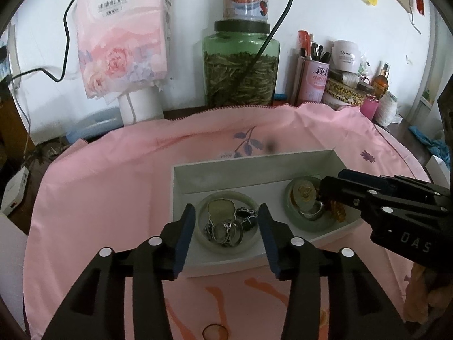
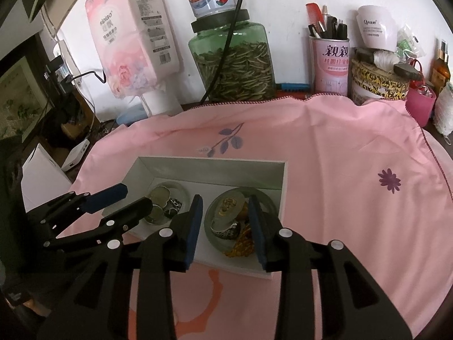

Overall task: Organize jewelry
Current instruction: 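Open both tools to release the ring and disc into the dishes, then move both tools back over the gold ring and pale ring on the cloth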

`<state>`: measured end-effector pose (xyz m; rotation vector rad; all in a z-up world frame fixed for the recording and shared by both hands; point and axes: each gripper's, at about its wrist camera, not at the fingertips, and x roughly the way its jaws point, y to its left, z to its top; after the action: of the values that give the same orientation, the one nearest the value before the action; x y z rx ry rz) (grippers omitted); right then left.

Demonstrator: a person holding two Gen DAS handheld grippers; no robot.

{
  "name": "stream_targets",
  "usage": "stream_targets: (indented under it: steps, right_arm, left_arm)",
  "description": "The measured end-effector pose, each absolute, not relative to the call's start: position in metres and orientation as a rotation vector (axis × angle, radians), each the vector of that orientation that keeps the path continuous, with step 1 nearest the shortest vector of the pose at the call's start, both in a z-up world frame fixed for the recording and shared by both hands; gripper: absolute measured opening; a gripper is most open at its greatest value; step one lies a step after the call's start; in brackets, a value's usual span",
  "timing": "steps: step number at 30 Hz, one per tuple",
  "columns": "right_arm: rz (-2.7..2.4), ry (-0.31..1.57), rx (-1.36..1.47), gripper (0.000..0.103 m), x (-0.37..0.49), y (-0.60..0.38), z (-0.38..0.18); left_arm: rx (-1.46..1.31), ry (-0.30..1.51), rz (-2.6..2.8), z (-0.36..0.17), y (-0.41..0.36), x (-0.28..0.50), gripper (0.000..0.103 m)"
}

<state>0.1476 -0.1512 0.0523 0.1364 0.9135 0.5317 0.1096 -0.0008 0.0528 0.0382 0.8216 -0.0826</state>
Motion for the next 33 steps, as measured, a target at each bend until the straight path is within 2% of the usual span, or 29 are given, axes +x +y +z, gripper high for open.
stream_targets:
  steps: [4, 8, 15, 17, 25, 30, 33]
  right_arm:
    - [0.526, 0.894, 0.131, 0.042, 0.144, -0.151, 0.057]
    - [0.523, 0.875, 0.116, 0.043, 0.14, -0.15, 0.062]
    - [0.513, 0.819, 0.097, 0.044, 0.126, -0.148, 0.08]
    - [0.514, 0.805, 0.104, 0.048, 0.118, -0.149, 0.086]
    - [0.537, 0.764, 0.106, 0.05, 0.076, -0.153, 0.102]
    - [0.534, 0.736, 0.107, 0.061, 0.043, -0.16, 0.104]
    - [0.507, 0.714, 0.069, 0.07, 0.02, -0.164, 0.096]
  left_arm:
    - [0.054, 0.798, -0.065, 0.056, -0.003, 0.106, 0.058]
    - [0.053, 0.772, -0.05, 0.06, -0.003, 0.102, 0.066]
    - [0.082, 0.715, -0.005, 0.072, -0.005, 0.089, 0.071]
    - [0.077, 0.703, -0.001, 0.076, -0.005, 0.081, 0.073]
    - [0.093, 0.714, 0.003, 0.079, -0.003, 0.036, 0.077]
    - [0.091, 0.705, 0.009, 0.076, 0.005, -0.004, 0.08]
    - [0.108, 0.715, 0.008, 0.069, 0.006, -0.027, 0.082]
